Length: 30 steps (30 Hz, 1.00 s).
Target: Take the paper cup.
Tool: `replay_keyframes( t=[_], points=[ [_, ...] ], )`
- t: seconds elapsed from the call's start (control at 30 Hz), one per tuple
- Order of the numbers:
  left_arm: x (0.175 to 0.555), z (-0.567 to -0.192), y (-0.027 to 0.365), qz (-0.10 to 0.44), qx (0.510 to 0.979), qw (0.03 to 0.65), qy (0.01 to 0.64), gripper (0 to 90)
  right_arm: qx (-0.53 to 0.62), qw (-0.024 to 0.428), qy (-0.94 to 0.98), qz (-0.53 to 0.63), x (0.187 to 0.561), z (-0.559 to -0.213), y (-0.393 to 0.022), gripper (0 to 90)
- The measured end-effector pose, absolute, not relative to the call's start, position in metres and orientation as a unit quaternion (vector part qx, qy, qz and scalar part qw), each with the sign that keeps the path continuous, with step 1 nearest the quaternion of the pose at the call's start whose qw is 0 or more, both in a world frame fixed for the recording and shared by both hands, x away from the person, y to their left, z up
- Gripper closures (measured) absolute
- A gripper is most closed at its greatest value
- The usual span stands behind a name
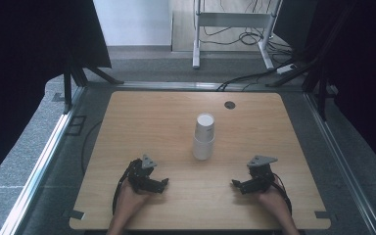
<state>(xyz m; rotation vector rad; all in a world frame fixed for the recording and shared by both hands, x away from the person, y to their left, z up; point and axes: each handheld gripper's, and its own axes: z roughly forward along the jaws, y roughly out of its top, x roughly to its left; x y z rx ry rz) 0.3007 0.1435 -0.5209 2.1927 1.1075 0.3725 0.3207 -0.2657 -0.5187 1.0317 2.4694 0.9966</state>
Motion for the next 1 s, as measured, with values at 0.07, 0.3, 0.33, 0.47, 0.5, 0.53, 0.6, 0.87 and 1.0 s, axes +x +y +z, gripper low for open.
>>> replay_keyframes(
  t=[0.07,0.3,0.33,0.47,0.5,0.53,0.6,0.87,1.0],
  points=[
    [0.3006,-0.5209,0.1434,0.142,0.835,0.323,0.423,0.0,0.358,0.143,0.856,0.345,0.3207,-0.5187,-0.2657,0.0],
    [0.3006,-0.5209,0.1435,0.142,0.835,0.323,0.422,0.0,0.357,0.141,0.856,0.346,0.3208,-0.5186,-0.2659,0.0],
    [0.3006,-0.5210,0.1435,0.142,0.835,0.323,0.422,0.0,0.357,0.141,0.856,0.346,0.3209,-0.5185,-0.2660,0.0],
    [0.3006,-0.5209,0.1435,0.142,0.835,0.323,0.423,0.0,0.358,0.139,0.856,0.347,0.3209,-0.5184,-0.2661,0.0],
    [0.3006,-0.5209,0.1435,0.142,0.835,0.323,0.423,0.0,0.358,0.139,0.856,0.347,0.3209,-0.5184,-0.2661,0.0],
    [0.3005,-0.5209,0.1434,0.142,0.834,0.323,0.424,0.0,0.358,0.138,0.856,0.347,0.3209,-0.5184,-0.2662,0.0],
    [0.3002,-0.5208,0.1434,0.142,0.834,0.323,0.424,0.0,0.355,0.137,0.857,0.348,0.3207,-0.5183,-0.2666,0.0],
    [0.3000,-0.5195,0.1437,0.138,0.837,0.319,0.424,0.0,0.350,0.132,0.858,0.351,0.3213,-0.5182,-0.2681,0.0],
    [0.3004,-0.5195,0.1443,0.141,0.836,0.319,0.425,0.0,0.346,0.131,0.862,0.347,0.3221,-0.5175,-0.2680,0.0]
  ],
)
